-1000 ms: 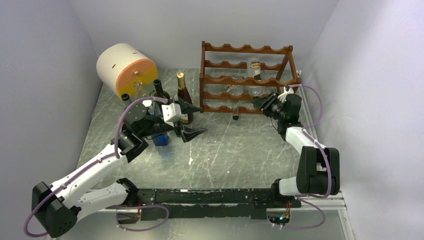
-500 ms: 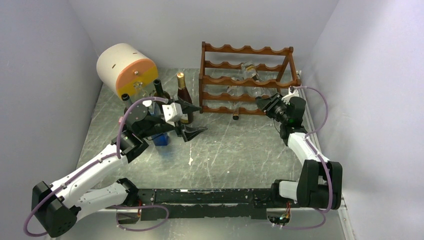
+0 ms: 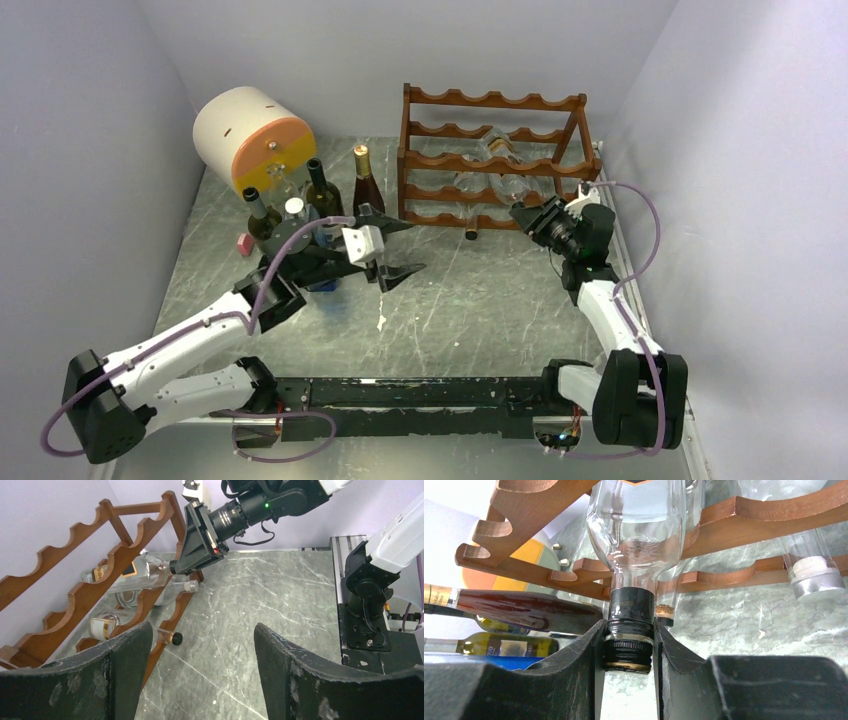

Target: Take the wine bottle off the wine rack

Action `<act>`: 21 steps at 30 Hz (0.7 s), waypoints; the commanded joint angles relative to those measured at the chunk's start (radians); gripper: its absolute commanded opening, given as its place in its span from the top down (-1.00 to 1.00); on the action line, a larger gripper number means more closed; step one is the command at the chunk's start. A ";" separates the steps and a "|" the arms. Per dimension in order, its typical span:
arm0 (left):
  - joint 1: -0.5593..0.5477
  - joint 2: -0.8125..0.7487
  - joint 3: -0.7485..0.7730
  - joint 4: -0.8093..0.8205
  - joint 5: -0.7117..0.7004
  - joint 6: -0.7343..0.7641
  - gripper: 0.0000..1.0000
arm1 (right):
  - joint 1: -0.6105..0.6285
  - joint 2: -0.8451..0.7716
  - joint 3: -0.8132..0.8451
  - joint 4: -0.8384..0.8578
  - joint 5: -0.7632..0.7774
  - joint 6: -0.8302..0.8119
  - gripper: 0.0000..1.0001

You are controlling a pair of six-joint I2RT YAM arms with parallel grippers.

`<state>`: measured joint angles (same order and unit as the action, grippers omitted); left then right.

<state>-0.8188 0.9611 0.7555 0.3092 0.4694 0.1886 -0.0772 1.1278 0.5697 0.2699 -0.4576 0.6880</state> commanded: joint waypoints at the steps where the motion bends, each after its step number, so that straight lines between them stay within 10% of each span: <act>1: -0.056 0.055 0.065 -0.022 -0.092 0.074 -0.56 | 0.008 -0.045 -0.029 -0.083 -0.060 -0.033 1.00; 21: -0.337 0.452 0.281 0.064 -0.322 0.670 -0.83 | 0.008 -0.229 -0.028 -0.321 -0.019 -0.174 1.00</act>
<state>-1.1511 1.3266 0.9707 0.2752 0.2287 0.7097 -0.0765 0.9154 0.5419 0.0105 -0.4408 0.5591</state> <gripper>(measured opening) 0.908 0.371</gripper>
